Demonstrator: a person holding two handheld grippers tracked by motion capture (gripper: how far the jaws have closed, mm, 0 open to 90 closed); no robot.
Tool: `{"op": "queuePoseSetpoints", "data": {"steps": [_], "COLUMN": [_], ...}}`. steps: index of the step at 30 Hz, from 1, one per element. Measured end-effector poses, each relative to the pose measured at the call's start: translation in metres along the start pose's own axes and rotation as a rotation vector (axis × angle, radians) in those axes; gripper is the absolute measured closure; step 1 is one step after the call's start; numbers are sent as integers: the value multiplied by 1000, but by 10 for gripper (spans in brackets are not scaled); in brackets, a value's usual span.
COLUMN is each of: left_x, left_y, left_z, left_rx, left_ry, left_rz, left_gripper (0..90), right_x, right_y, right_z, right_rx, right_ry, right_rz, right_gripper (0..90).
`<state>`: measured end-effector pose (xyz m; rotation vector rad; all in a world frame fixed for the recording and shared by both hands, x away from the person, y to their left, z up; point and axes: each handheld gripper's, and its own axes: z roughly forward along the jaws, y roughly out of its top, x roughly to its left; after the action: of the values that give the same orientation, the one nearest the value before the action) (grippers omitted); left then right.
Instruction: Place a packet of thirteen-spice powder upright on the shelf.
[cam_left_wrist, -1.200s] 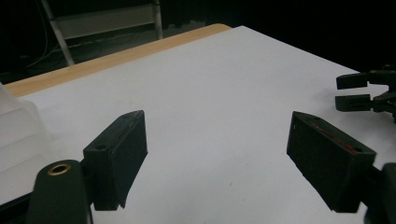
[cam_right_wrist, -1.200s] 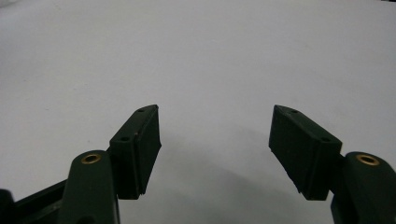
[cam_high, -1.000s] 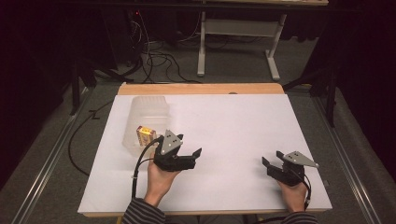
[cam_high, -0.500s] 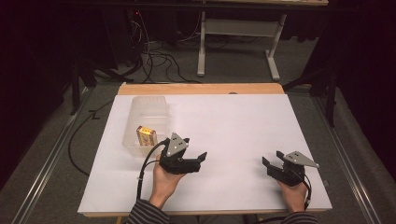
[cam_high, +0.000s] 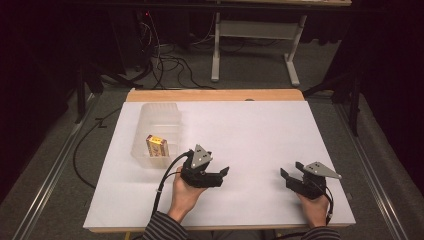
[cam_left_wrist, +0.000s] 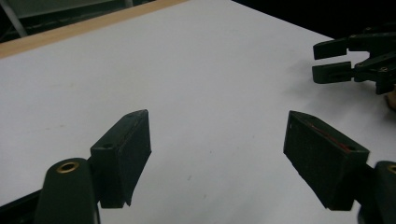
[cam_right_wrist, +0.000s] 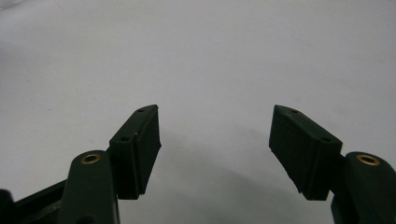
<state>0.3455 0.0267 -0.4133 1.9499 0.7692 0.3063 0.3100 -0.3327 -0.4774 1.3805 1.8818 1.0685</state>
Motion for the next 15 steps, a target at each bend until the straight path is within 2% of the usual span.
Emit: {"op": "queuePoseSetpoints", "data": {"steps": [2,5,11,15], "left_x": [-1,-3,-5,-8], "left_y": [-1,-2,-8,-11], "left_z": [1,3,9,12], "left_rx": [-4,0,26,42], "left_ry": [-27,-25,30,44], "left_rz": [-22,-14,23,40], "left_gripper": [237,236,235,233], "right_x": [0,0,0,0], "right_y": [0,0,0,0], "right_z": [0,0,0,1], "right_rx": [4,4,5,6], "right_ry": [0,-1,-3,-6], "right_rz": [0,-3,-1,-1], "right_gripper": [341,341,341,340]}}
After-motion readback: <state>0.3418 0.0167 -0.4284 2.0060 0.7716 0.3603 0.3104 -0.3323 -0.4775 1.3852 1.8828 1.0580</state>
